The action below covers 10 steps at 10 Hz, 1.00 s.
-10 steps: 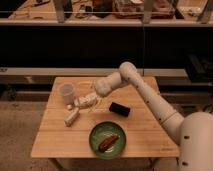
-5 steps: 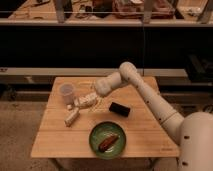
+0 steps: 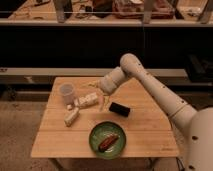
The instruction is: Push the ceramic bowl across the table
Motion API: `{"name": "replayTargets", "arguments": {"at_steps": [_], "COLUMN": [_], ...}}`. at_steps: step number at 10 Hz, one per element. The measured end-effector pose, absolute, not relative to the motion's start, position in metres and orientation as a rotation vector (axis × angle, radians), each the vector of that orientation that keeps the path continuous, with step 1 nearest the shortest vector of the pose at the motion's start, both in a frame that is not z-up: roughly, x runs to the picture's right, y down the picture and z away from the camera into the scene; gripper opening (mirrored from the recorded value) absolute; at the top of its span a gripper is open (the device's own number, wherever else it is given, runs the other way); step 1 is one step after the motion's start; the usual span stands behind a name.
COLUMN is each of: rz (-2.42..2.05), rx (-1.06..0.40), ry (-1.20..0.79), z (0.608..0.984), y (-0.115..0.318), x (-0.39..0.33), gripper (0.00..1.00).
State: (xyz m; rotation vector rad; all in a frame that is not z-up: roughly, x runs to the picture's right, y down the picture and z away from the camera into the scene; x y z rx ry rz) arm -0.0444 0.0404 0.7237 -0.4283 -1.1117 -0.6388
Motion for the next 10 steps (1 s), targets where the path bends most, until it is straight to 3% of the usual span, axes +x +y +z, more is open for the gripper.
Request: {"name": "replayTargets", "arguments": {"at_steps": [5, 10], "rz": [-1.016, -1.033], "rx": [-0.564, -0.553], "ry": [-0.653, -0.591], "z": [0.642, 0.648], "y": [0.059, 0.065], "x": [0.079, 0.096], "gripper": [0.8, 0.8]}}
